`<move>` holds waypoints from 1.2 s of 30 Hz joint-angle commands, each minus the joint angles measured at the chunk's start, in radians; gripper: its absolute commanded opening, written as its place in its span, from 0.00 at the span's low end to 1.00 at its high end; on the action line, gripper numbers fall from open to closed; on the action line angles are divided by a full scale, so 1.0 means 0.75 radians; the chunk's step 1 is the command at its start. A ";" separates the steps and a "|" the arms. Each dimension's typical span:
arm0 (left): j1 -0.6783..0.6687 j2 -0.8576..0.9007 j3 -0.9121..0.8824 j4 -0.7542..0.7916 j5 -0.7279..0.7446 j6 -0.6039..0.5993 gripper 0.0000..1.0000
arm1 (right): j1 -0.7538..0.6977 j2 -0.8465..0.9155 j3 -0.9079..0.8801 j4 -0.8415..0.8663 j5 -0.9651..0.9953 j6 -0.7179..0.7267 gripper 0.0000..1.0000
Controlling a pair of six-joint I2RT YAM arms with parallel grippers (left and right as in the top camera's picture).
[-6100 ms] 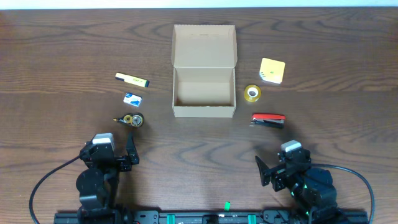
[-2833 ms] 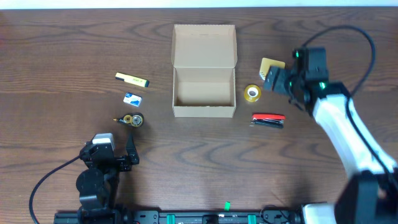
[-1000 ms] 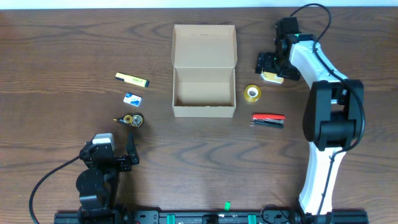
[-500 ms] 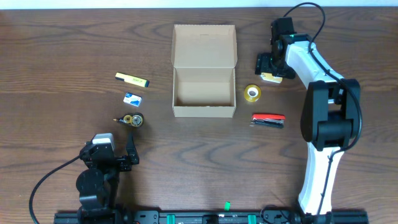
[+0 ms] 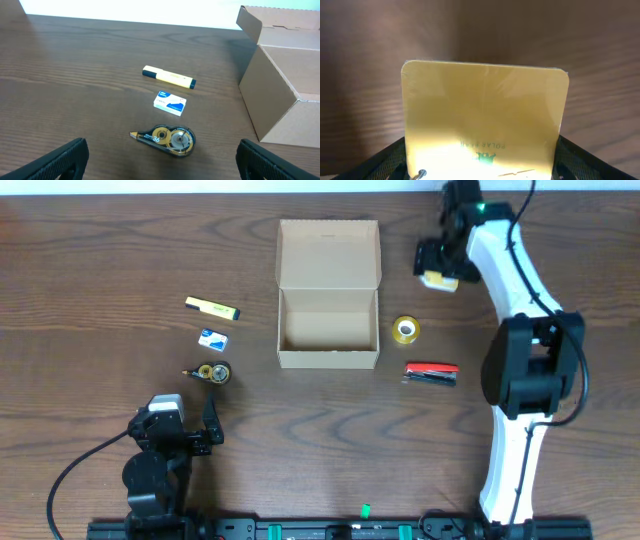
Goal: Pack container
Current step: 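Carry the sticky-note pad into the box and release it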
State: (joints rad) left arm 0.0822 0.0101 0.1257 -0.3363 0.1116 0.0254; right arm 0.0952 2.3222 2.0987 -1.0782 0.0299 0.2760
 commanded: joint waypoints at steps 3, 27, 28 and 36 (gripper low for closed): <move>-0.006 -0.008 -0.030 -0.009 -0.015 -0.008 0.95 | 0.069 0.003 0.266 -0.135 -0.005 -0.017 0.58; -0.006 -0.008 -0.030 -0.009 -0.014 -0.008 0.95 | 0.794 0.009 0.376 -0.260 0.159 0.442 0.62; -0.006 -0.008 -0.030 -0.009 -0.015 -0.008 0.95 | 0.798 0.009 0.357 -0.257 0.160 0.464 0.62; -0.006 -0.008 -0.030 -0.009 -0.015 -0.008 0.95 | 0.796 0.009 0.159 -0.212 0.125 0.515 0.63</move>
State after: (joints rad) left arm 0.0822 0.0101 0.1257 -0.3363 0.1116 0.0254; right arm 0.6933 2.3222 2.2452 -1.2407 0.1123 0.6258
